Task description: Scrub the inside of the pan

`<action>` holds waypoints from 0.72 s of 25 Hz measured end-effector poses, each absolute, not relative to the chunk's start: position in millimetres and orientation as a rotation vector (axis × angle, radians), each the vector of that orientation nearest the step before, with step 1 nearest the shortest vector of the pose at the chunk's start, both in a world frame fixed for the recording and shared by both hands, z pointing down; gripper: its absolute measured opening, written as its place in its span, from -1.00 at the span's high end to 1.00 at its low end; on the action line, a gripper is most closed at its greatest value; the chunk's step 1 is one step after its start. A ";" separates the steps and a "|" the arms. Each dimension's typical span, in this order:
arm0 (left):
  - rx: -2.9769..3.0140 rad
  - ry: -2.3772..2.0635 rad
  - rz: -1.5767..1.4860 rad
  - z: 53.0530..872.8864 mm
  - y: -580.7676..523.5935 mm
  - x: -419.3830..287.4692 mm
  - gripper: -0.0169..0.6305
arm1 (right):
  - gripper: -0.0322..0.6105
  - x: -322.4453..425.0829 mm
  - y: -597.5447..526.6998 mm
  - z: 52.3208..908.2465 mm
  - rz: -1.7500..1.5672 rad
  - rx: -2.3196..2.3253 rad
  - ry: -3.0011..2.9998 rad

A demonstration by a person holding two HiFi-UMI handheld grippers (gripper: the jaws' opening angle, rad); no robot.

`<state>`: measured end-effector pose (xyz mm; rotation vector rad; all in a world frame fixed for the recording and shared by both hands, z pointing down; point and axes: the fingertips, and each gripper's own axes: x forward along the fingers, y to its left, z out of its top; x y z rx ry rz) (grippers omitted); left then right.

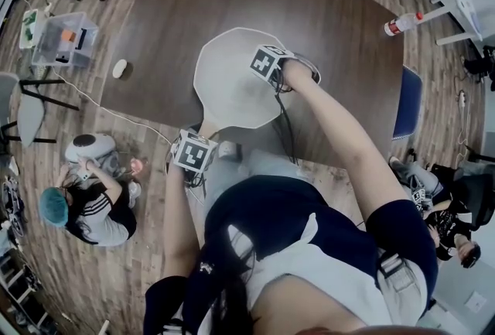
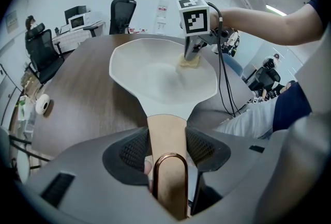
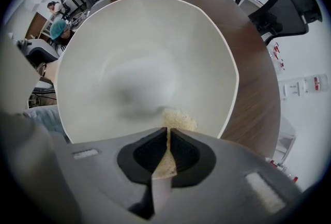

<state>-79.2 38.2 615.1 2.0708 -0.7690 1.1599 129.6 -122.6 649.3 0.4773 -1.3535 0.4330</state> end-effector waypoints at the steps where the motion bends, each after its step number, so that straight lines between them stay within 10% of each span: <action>1: 2.068 -0.769 1.157 615.4 39.1 -78.8 0.25 | 0.84 130.2 -117.9 649.1 0.456 0.476 -1.351; 18: 2.061 -0.793 1.161 613.4 40.8 -76.8 0.25 | 0.84 118.2 -51.9 642.9 0.747 0.265 -1.390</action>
